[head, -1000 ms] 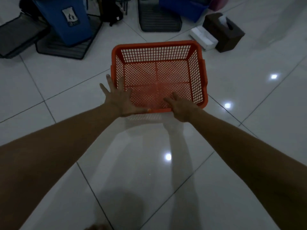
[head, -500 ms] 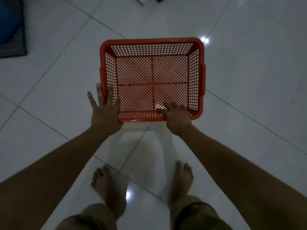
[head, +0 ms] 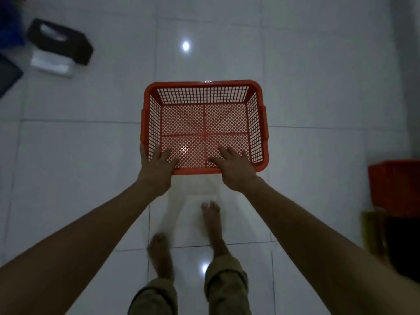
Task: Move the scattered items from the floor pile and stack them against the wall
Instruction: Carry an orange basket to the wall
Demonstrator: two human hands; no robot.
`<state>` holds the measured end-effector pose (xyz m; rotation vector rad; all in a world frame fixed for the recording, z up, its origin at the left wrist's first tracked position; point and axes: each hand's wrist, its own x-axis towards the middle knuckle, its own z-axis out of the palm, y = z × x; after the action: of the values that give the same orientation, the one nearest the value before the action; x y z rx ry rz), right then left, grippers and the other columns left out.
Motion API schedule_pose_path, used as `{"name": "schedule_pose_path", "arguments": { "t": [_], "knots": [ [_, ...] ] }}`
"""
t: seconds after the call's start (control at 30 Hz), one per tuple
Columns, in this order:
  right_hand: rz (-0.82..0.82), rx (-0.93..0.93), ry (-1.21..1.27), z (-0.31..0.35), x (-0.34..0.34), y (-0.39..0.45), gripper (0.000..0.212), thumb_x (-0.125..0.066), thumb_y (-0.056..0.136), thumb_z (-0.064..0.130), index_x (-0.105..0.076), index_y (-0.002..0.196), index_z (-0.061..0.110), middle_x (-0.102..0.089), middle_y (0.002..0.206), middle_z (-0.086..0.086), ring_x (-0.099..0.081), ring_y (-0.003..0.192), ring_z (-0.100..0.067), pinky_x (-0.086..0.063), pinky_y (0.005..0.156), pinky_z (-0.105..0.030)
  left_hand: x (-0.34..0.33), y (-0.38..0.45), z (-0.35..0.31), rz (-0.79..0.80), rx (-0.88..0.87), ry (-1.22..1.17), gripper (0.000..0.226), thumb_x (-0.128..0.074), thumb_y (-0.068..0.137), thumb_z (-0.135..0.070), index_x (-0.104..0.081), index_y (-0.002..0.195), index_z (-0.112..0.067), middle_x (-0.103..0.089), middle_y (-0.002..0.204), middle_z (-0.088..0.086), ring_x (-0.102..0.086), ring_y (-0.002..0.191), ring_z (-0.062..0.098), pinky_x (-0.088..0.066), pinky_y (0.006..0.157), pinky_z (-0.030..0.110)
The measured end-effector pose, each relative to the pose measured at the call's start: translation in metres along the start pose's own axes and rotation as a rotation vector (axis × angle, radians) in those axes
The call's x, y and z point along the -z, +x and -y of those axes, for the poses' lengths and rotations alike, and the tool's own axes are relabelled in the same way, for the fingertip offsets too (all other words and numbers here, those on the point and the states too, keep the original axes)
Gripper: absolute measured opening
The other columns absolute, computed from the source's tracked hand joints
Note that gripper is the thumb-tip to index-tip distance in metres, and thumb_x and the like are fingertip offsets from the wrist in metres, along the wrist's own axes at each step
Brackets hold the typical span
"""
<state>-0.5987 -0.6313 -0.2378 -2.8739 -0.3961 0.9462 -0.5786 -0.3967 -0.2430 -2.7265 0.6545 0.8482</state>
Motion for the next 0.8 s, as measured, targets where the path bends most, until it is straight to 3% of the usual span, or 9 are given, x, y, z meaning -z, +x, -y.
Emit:
{"name": "schedule_pose_path", "arguments": {
  "t": [0.27, 0.5, 0.6, 0.7, 0.8],
  "knots": [
    [-0.101, -0.303, 0.198, -0.09, 0.021, -0.112, 0.05, -0.047, 0.098, 0.023, -0.037, 0.146, 0.035, -0.025, 0.16, -0.003, -0.018, 0.147, -0.031, -0.014, 0.115, -0.063, 0.114, 0.026, -0.094, -0.144, -0.347, 0.062, 0.053, -0.051, 0.09, -0.012, -0.045, 0.14, -0.03, -0.048, 0.144, -0.001, -0.026, 0.143, 0.027, 0.037, 0.095, 0.055],
    [-0.183, -0.53, 0.358, -0.205, 0.001, -0.18, 0.046, -0.055, 0.091, 0.018, -0.053, 0.136, 0.029, -0.055, 0.139, 0.001, -0.045, 0.129, -0.027, -0.034, 0.108, -0.058, 0.177, 0.085, -0.223, -0.237, -0.61, 0.161, 0.056, -0.054, 0.091, -0.017, -0.041, 0.143, -0.032, -0.05, 0.141, -0.001, -0.028, 0.142, 0.03, 0.01, 0.111, 0.067],
    [-0.249, -0.615, 0.424, -0.246, -0.013, -0.201, 0.04, -0.061, 0.088, 0.015, -0.062, 0.127, 0.022, -0.065, 0.123, -0.003, -0.056, 0.114, -0.029, -0.042, 0.103, -0.055, 0.191, 0.106, -0.281, -0.226, -0.652, 0.158, 0.051, -0.059, 0.089, -0.016, -0.049, 0.137, -0.029, -0.055, 0.134, 0.001, -0.033, 0.138, 0.03, 0.004, 0.111, 0.068],
    [-0.381, -0.677, 0.409, -0.287, -0.022, -0.214, 0.036, -0.068, 0.078, 0.007, -0.067, 0.113, 0.011, -0.071, 0.102, -0.011, -0.064, 0.096, -0.037, -0.045, 0.095, -0.062, 0.206, 0.127, -0.34, -0.262, -0.672, 0.141, 0.051, -0.06, 0.088, -0.014, -0.05, 0.137, -0.025, -0.053, 0.134, 0.003, -0.031, 0.139, 0.032, 0.008, 0.113, 0.065],
    [-0.425, -0.698, 0.393, -0.329, -0.022, -0.219, 0.035, -0.069, 0.077, 0.007, -0.067, 0.111, 0.01, -0.072, 0.097, -0.011, -0.066, 0.092, -0.036, -0.045, 0.094, -0.062, 0.227, 0.148, -0.401, -0.206, -0.665, 0.157, 0.04, -0.053, 0.089, -0.011, -0.056, 0.128, -0.02, -0.057, 0.129, 0.004, -0.042, 0.129, 0.032, -0.011, 0.113, 0.063]
  ]
}}
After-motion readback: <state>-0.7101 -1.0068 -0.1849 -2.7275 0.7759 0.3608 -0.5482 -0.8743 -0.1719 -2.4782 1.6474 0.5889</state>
